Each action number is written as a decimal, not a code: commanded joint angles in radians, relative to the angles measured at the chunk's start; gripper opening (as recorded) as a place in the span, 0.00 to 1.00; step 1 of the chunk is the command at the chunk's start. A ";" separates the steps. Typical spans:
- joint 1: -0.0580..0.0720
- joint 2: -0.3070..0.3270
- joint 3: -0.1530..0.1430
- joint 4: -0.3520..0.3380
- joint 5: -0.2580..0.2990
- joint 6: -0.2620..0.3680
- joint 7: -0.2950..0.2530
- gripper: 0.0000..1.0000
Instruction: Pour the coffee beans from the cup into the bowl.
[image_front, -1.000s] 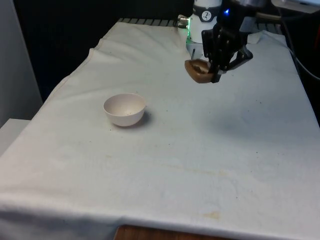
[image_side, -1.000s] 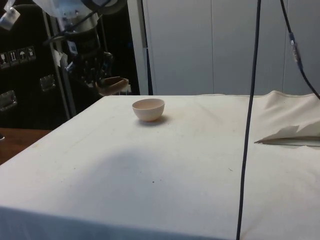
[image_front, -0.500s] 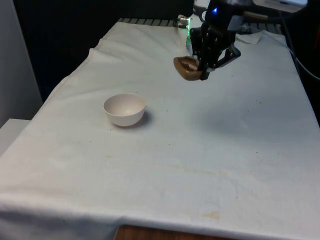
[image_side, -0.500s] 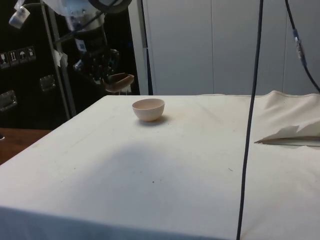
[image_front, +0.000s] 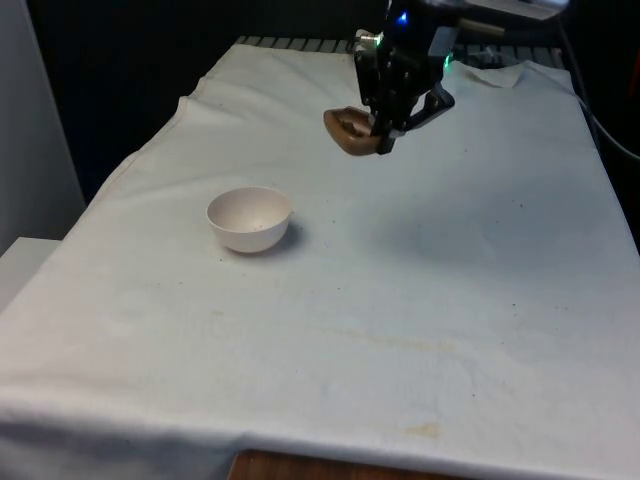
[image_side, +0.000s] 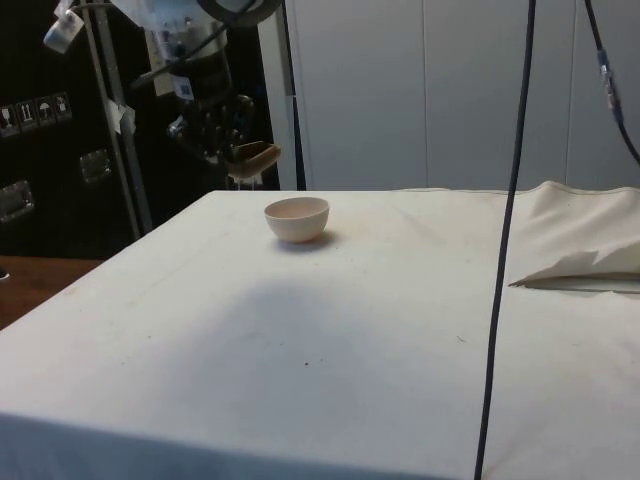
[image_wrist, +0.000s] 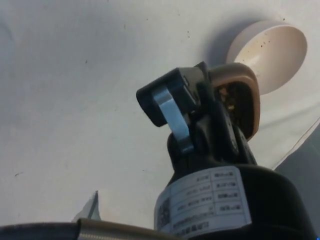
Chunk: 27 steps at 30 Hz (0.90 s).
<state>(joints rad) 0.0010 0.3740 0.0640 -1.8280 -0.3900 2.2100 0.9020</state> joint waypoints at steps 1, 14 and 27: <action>-0.010 -0.009 0.004 -0.016 0.014 0.023 -0.018 0.00; -0.010 -0.017 -0.026 -0.047 0.016 0.072 -0.095 0.00; -0.012 -0.018 -0.054 -0.055 0.016 0.093 -0.173 0.00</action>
<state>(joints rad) -0.0020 0.3620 0.0040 -1.8730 -0.3860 2.2850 0.7420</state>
